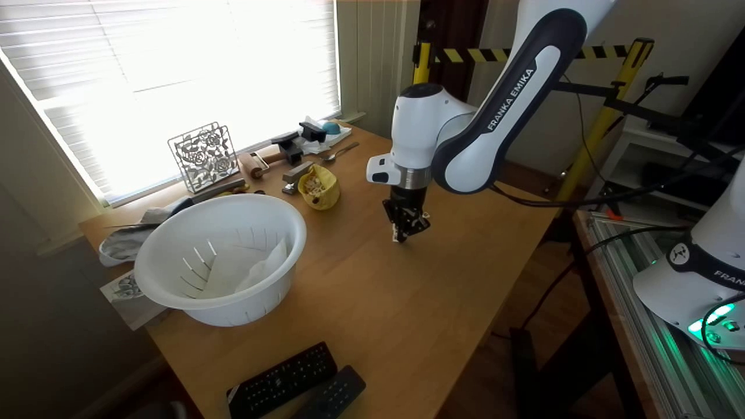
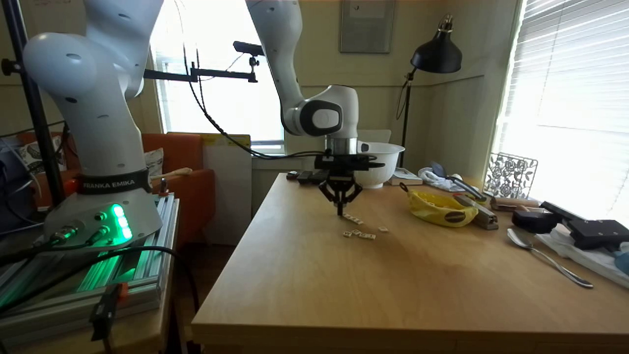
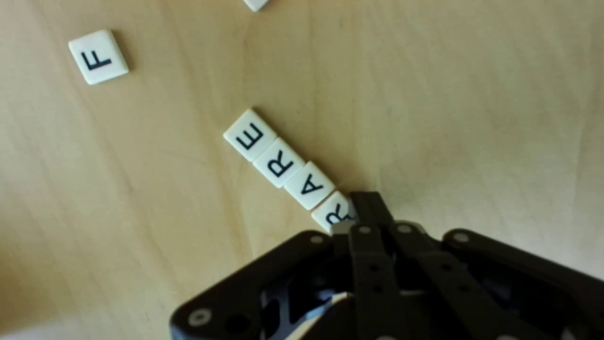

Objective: Align the blocks on the table

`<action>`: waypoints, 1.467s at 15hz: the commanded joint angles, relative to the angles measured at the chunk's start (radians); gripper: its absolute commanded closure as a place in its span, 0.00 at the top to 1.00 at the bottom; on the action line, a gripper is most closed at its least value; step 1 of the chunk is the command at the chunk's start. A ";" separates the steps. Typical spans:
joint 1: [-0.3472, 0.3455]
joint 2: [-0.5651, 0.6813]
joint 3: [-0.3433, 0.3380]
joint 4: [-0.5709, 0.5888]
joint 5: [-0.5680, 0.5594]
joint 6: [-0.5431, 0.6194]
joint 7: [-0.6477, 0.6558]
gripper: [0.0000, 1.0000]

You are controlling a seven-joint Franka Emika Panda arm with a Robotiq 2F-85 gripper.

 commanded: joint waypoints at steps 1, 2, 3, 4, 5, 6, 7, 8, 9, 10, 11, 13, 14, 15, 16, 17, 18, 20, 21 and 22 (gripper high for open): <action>-0.010 0.025 -0.004 0.014 -0.024 -0.024 -0.015 0.00; -0.012 0.025 -0.002 0.014 -0.020 -0.024 -0.018 0.00; -0.014 0.021 0.000 0.014 -0.017 -0.026 -0.020 0.00; -0.017 0.016 0.003 0.012 -0.013 -0.026 -0.023 0.00; -0.022 0.005 0.008 0.009 -0.007 -0.029 -0.026 0.00; -0.015 -0.005 -0.001 0.007 -0.013 -0.034 -0.015 0.00; -0.016 -0.016 -0.003 0.002 -0.013 -0.037 -0.014 0.00; -0.016 -0.022 -0.007 -0.001 -0.014 -0.040 -0.009 0.00; -0.014 -0.027 -0.012 -0.002 -0.015 -0.044 -0.004 0.00; -0.017 -0.033 -0.012 -0.006 -0.013 -0.047 -0.005 0.00; -0.018 -0.037 -0.013 -0.007 -0.012 -0.048 -0.005 0.00; -0.017 -0.046 -0.018 -0.009 -0.013 -0.048 -0.003 0.00; -0.017 -0.052 -0.019 -0.011 -0.013 -0.047 -0.004 0.00; -0.016 -0.060 -0.019 -0.014 -0.011 -0.046 -0.001 0.00; -0.013 -0.067 -0.022 -0.016 -0.010 -0.048 0.006 0.00; -0.006 -0.074 -0.029 -0.016 -0.013 -0.051 0.020 0.00; -0.001 -0.083 -0.037 -0.019 -0.015 -0.053 0.037 0.00; 0.013 -0.099 -0.058 -0.021 -0.021 -0.061 0.083 0.26; 0.013 -0.106 -0.062 -0.021 -0.017 -0.066 0.103 0.27; 0.016 -0.116 -0.070 -0.021 -0.015 -0.077 0.130 0.33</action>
